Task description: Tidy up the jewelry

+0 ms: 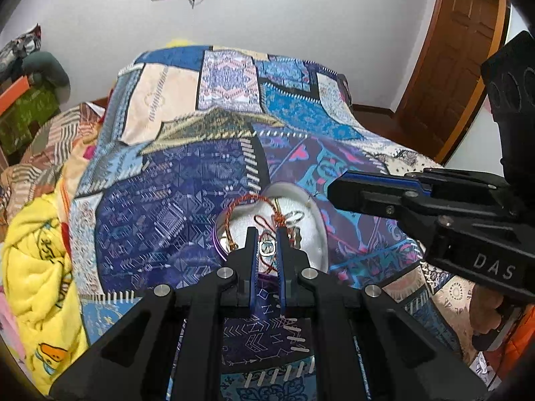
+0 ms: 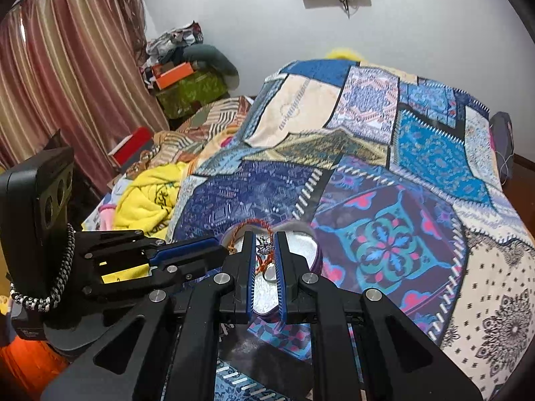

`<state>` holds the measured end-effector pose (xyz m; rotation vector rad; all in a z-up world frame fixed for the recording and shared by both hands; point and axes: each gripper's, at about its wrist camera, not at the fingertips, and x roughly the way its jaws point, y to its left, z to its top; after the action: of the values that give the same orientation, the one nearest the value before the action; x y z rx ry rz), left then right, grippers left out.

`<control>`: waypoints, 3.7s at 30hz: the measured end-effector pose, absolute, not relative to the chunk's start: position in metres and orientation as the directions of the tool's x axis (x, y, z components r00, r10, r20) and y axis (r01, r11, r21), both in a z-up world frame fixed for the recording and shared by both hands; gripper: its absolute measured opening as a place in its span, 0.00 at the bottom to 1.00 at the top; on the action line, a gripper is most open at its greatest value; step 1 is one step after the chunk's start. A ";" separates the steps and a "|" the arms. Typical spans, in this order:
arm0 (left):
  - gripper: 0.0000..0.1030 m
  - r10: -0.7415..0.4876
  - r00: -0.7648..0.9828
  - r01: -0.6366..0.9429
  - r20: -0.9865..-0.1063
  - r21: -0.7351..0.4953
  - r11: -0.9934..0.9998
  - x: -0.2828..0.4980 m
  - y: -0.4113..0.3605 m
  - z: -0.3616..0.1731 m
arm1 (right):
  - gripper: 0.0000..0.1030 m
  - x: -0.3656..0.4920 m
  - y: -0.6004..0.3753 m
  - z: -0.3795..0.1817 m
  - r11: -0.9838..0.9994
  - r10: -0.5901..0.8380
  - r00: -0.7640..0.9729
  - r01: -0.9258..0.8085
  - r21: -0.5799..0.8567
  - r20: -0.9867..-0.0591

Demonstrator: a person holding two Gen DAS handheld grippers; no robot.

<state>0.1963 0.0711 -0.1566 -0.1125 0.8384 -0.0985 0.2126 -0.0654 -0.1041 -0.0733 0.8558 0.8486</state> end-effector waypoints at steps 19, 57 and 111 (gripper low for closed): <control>0.14 -0.157 0.659 0.036 -0.736 -0.177 0.984 0.208 0.082 -0.162 | 0.10 0.206 -0.056 -0.134 0.676 0.587 0.319 -0.699 0.233 -0.744; 0.54 0.028 0.982 -0.031 -0.189 -0.012 0.999 -0.003 0.026 0.050 | 0.35 0.055 -0.146 0.078 0.766 0.641 0.736 -0.633 0.113 -0.220; 0.97 0.177 0.977 -0.186 -0.121 -0.065 0.980 -0.052 0.027 0.045 | 1.00 0.012 -0.156 0.071 0.854 0.519 0.833 -0.517 0.063 -0.192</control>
<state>-0.0521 0.0270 0.0448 -0.0765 0.1148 0.1831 0.0122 -0.1560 0.0706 0.0086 0.2062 0.5486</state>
